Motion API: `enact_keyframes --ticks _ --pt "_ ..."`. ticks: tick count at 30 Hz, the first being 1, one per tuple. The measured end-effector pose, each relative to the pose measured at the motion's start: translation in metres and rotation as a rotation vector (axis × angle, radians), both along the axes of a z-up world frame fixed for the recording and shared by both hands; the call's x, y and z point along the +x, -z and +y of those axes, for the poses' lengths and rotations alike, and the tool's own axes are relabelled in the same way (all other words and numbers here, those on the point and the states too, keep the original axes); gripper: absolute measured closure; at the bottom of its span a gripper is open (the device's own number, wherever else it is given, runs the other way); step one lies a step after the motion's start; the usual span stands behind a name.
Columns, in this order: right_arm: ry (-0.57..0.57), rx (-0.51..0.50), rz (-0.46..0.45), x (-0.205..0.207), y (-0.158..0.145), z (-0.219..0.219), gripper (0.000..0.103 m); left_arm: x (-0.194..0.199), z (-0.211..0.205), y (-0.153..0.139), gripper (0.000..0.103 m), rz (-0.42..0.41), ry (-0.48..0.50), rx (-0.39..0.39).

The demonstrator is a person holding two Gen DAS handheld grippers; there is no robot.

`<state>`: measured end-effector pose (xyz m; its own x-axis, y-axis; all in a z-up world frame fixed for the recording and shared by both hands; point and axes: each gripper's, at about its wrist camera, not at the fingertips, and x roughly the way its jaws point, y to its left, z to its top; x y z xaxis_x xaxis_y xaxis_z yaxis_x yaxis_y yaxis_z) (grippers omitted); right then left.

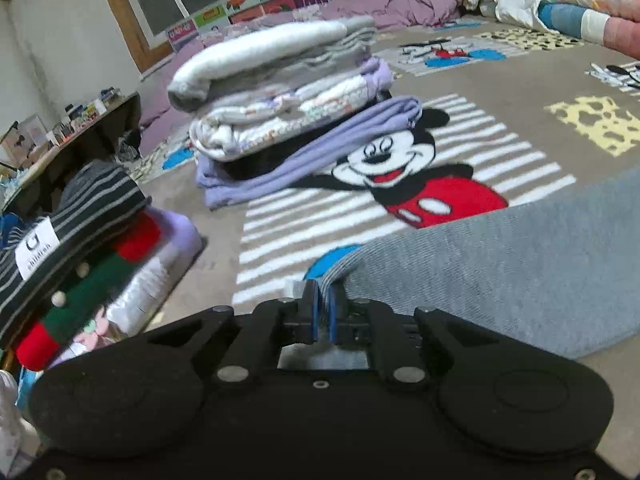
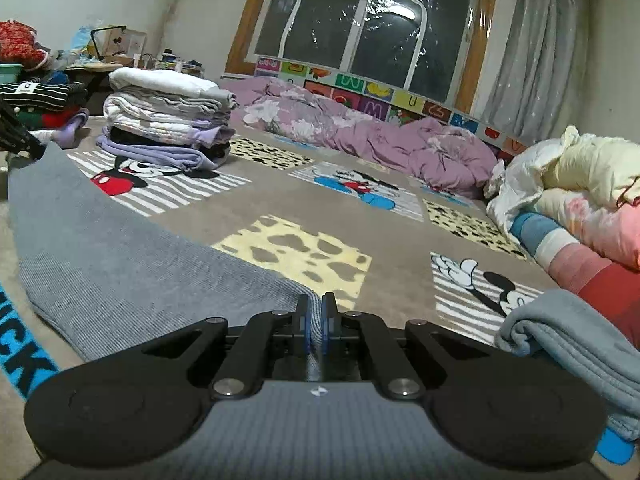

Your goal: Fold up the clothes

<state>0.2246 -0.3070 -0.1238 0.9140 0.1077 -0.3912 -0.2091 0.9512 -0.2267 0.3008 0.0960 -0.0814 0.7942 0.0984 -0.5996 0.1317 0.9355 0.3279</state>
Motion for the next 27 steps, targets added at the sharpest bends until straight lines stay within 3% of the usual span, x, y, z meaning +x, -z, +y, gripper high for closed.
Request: enact_keyframes --ticks 4,8,11,15,20,23,27 --pt "0.006 -0.010 0.028 0.007 0.005 0.001 0.097 0.004 0.003 0.005 0.098 0.027 0.008 -0.026" --pt "0.021 -0.022 0.072 0.015 0.012 0.003 0.096 0.006 0.022 0.004 0.069 -0.028 -0.085 -0.129" --pt "0.022 -0.026 0.079 0.014 0.013 0.004 0.096 -0.001 0.047 -0.007 0.069 -0.065 -0.158 -0.248" --pt "0.027 0.005 0.063 0.010 0.010 -0.001 0.093 -0.018 0.093 -0.021 0.069 -0.089 -0.264 -0.517" --pt "0.057 0.038 0.020 -0.001 0.001 -0.007 0.087 -0.044 0.117 -0.015 0.069 0.002 -0.290 -0.828" --pt "0.073 0.023 -0.021 -0.011 -0.004 -0.004 0.086 -0.054 0.111 -0.008 0.069 0.063 -0.255 -0.931" --pt "0.036 0.009 -0.068 -0.027 -0.012 0.008 0.086 -0.057 0.104 -0.005 0.069 0.082 -0.250 -1.005"
